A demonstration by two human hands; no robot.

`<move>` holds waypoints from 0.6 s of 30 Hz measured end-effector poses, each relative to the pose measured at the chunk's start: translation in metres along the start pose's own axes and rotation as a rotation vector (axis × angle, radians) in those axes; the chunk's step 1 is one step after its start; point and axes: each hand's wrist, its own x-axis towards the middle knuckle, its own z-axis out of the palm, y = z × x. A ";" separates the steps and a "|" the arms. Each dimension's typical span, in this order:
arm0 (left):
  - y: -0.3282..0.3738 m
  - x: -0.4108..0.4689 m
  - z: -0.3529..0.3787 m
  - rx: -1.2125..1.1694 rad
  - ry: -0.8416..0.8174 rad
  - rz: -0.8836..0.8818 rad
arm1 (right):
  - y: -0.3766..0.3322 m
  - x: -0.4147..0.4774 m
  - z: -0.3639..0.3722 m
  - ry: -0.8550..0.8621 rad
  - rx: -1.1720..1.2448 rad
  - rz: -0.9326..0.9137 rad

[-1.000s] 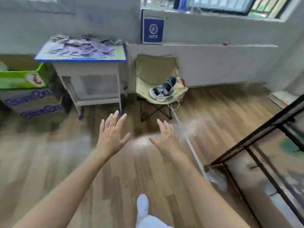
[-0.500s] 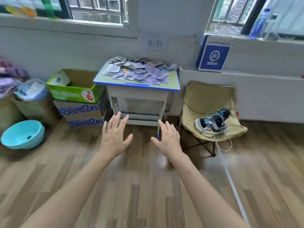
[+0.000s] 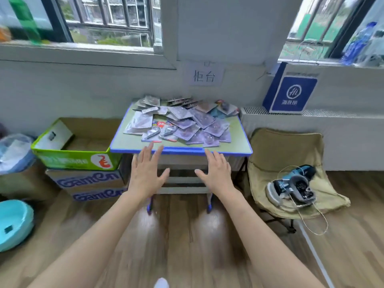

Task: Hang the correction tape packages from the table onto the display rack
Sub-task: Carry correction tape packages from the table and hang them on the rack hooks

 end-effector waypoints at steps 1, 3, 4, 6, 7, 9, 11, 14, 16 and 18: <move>-0.005 0.023 -0.001 -0.003 0.007 0.022 | -0.004 0.019 -0.002 0.012 -0.001 0.015; -0.012 0.069 -0.003 -0.042 0.029 0.058 | -0.008 0.057 -0.006 0.024 0.014 0.059; -0.014 0.089 -0.002 -0.064 0.031 0.062 | -0.008 0.073 -0.008 0.026 0.019 0.081; -0.017 0.124 0.005 -0.085 0.020 0.071 | -0.006 0.104 -0.009 0.030 0.021 0.115; -0.018 0.139 0.010 -0.089 0.007 0.076 | -0.004 0.118 -0.008 0.028 0.021 0.127; -0.021 0.169 0.021 -0.100 -0.024 0.079 | 0.002 0.149 -0.006 0.016 0.026 0.153; -0.025 0.200 0.034 -0.097 -0.047 0.079 | 0.009 0.181 -0.002 -0.002 0.029 0.164; -0.031 0.248 0.056 -0.085 -0.060 0.066 | 0.022 0.237 0.003 -0.022 0.030 0.154; -0.032 0.280 0.071 -0.085 -0.066 0.044 | 0.032 0.274 0.005 -0.038 0.036 0.147; -0.030 0.314 0.087 -0.077 -0.082 0.019 | 0.044 0.312 0.005 -0.060 0.040 0.146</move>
